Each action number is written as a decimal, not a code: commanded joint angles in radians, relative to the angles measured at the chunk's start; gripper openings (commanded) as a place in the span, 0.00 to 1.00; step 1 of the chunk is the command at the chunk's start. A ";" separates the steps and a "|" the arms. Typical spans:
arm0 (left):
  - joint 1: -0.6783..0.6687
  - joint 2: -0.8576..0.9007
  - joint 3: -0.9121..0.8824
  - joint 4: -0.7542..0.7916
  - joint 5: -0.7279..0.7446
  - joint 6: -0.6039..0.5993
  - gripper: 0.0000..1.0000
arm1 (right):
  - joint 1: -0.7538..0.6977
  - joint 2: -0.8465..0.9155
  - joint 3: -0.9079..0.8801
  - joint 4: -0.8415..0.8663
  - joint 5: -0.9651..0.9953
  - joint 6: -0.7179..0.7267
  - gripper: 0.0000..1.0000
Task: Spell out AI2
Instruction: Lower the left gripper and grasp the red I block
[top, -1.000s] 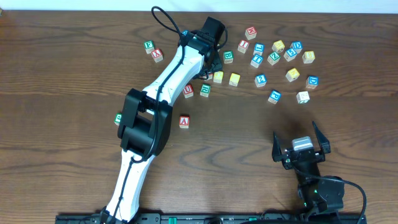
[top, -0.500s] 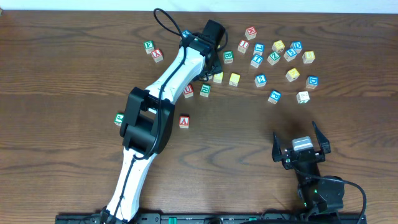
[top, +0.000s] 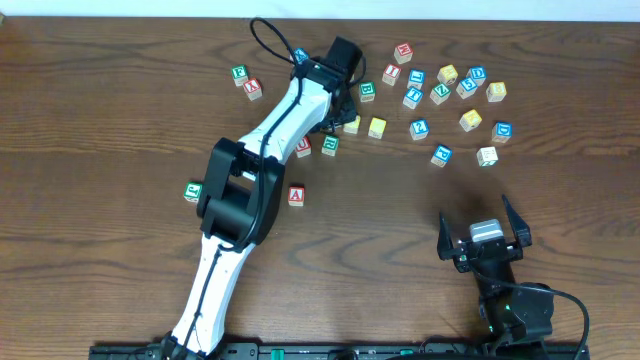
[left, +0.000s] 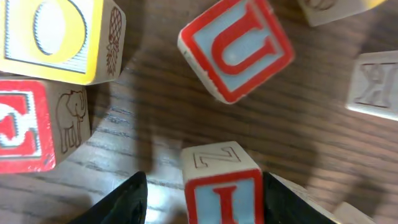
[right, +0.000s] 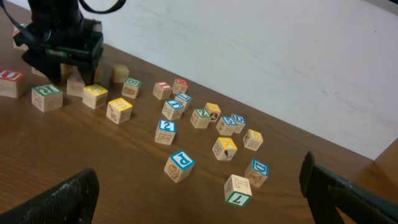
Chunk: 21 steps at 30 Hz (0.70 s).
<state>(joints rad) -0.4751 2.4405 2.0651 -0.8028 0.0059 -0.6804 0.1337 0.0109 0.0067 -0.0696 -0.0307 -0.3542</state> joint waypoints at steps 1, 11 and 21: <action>-0.002 0.025 0.011 0.003 -0.022 0.005 0.55 | -0.001 -0.006 -0.001 -0.003 -0.002 0.009 0.99; -0.002 0.025 0.011 0.005 -0.022 0.006 0.49 | -0.001 -0.006 -0.001 -0.003 -0.002 0.009 0.99; -0.002 0.025 0.011 0.001 -0.021 0.006 0.32 | -0.001 -0.006 -0.001 -0.003 -0.002 0.009 0.99</action>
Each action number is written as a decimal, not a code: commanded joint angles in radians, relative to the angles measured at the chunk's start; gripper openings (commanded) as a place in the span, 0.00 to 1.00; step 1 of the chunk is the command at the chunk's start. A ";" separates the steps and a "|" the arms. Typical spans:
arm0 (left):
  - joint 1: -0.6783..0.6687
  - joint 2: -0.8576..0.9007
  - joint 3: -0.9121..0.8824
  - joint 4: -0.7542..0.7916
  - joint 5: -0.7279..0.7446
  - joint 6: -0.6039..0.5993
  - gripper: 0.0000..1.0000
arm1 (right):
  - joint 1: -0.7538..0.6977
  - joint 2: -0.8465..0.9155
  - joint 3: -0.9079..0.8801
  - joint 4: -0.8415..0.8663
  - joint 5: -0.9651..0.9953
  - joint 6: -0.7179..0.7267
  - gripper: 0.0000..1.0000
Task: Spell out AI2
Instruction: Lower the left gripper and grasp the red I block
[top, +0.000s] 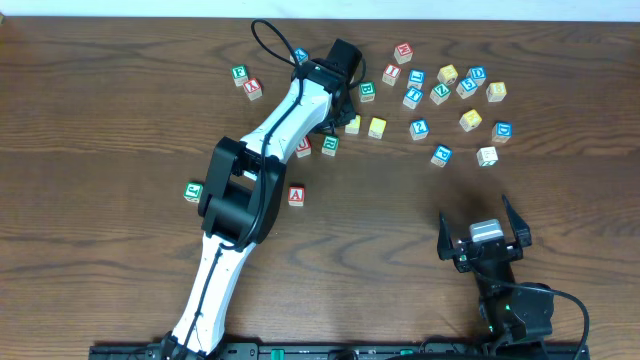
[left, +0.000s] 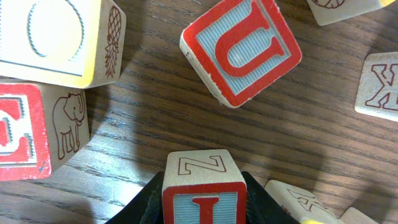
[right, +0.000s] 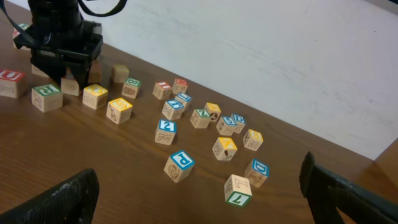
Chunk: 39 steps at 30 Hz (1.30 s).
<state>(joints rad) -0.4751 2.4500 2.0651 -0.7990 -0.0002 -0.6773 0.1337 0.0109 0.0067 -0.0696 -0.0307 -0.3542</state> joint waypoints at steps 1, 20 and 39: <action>-0.002 0.015 0.011 -0.003 -0.014 0.004 0.32 | -0.001 -0.006 -0.001 -0.003 -0.002 0.009 0.99; -0.002 0.015 0.011 -0.057 -0.066 0.116 0.32 | -0.001 -0.006 -0.001 -0.003 -0.002 0.009 0.99; -0.001 0.015 0.011 -0.075 -0.098 0.187 0.32 | -0.001 -0.006 -0.001 -0.003 -0.002 0.009 0.99</action>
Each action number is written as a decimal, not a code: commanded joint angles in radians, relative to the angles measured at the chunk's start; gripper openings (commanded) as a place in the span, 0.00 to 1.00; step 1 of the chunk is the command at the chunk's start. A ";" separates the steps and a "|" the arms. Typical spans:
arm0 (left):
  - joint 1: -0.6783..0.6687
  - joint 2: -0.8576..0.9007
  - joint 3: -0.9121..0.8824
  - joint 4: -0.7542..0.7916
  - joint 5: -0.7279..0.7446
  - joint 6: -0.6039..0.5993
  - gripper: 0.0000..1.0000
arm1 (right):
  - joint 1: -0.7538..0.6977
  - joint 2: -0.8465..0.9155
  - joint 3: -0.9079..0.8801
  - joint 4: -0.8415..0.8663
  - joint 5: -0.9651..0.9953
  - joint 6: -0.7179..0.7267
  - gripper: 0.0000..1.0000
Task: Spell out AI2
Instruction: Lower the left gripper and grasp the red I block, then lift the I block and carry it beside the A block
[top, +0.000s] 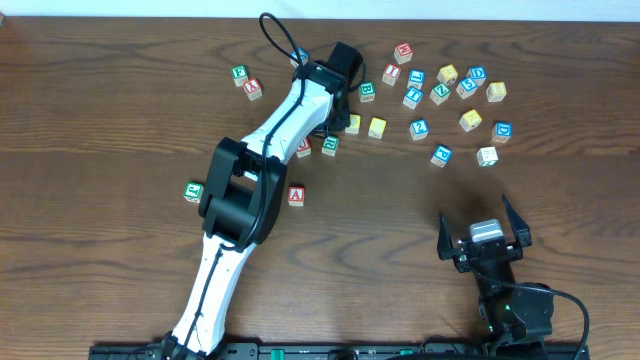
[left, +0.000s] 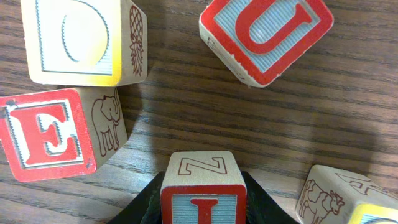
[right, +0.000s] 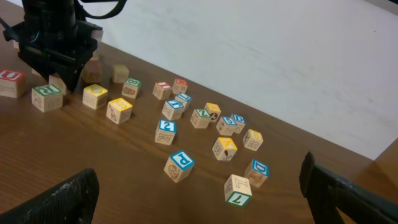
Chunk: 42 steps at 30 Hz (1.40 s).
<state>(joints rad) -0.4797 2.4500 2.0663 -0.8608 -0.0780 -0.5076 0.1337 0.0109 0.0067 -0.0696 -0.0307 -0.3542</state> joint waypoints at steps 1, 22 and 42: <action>0.003 0.015 0.010 -0.013 -0.021 0.018 0.32 | -0.001 -0.006 -0.001 -0.003 -0.002 0.009 0.99; 0.003 -0.309 0.011 -0.067 -0.021 0.089 0.31 | -0.001 -0.006 -0.001 -0.003 -0.002 0.009 0.99; -0.119 -0.504 -0.042 -0.507 -0.021 0.148 0.12 | -0.001 -0.006 -0.001 -0.003 -0.002 0.009 0.99</action>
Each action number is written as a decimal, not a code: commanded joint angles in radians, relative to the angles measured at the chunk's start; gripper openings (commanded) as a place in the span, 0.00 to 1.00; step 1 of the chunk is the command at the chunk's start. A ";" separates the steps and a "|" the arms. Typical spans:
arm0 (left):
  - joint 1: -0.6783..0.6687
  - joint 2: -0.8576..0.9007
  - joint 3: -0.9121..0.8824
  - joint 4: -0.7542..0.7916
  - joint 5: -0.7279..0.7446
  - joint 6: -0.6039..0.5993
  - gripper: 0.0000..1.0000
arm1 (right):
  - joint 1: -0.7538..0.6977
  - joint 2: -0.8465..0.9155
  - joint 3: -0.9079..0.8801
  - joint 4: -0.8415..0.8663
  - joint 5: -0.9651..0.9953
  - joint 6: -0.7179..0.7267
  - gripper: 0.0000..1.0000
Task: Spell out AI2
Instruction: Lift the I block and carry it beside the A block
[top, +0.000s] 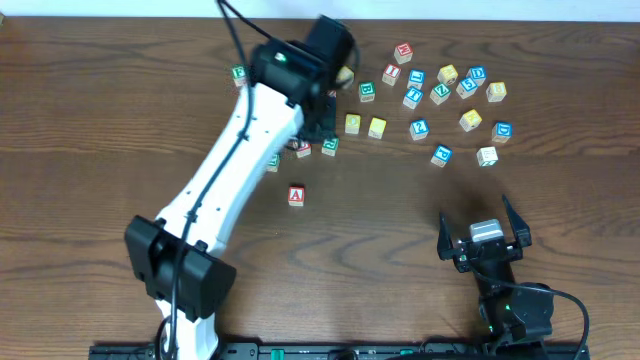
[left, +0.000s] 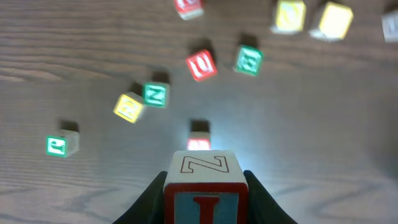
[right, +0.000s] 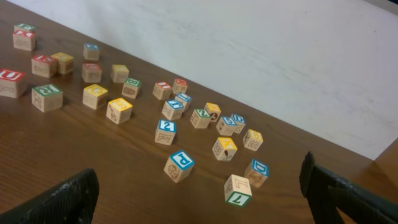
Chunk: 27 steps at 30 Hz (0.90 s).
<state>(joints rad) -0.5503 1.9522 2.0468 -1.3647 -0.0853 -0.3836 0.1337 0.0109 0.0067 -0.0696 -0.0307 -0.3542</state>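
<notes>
My left gripper (left: 205, 214) is shut on the red-and-blue I block (left: 205, 186), whose upper face shows a Z. It holds the block high above the table. Straight below it in the left wrist view lies the red A block (left: 199, 142), blurred; the A block (top: 296, 195) stands alone on the wood. In the overhead view the left gripper (top: 318, 118) hangs over the blocks and hides the I block. A blue-topped block reading 2 (right: 165, 132) sits in the scatter. My right gripper (right: 205, 199) rests open near the front edge, holding nothing.
A red U block (left: 200, 65), two green blocks (left: 155, 94) and a yellow one (left: 127, 107) lie near the A. Several more blocks, among them P (right: 179, 165), D (right: 257, 171) and a 7 block (right: 238, 190), are scattered at the back right.
My left gripper, which was low among the blocks with the I block, now holds it high above the table over the A block. The right arm has not moved.
At first my left gripper stood open around the I block between the U, E and O blocks. It was then shut on the block, then held it slightly shifted at table level. Now the block is well clear of the table, above the A.
</notes>
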 joint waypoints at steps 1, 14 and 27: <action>-0.068 -0.006 -0.031 0.002 -0.013 0.024 0.12 | -0.001 -0.006 -0.001 -0.003 -0.002 0.009 0.99; -0.092 -0.006 -0.239 0.106 -0.013 0.009 0.12 | -0.001 -0.006 -0.001 -0.003 -0.002 0.009 0.99; -0.087 -0.006 -0.493 0.398 0.108 -0.099 0.12 | -0.001 -0.006 -0.001 -0.003 -0.002 0.009 0.99</action>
<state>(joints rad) -0.6415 1.9503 1.5639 -0.9745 -0.0093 -0.4297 0.1337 0.0109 0.0067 -0.0696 -0.0307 -0.3542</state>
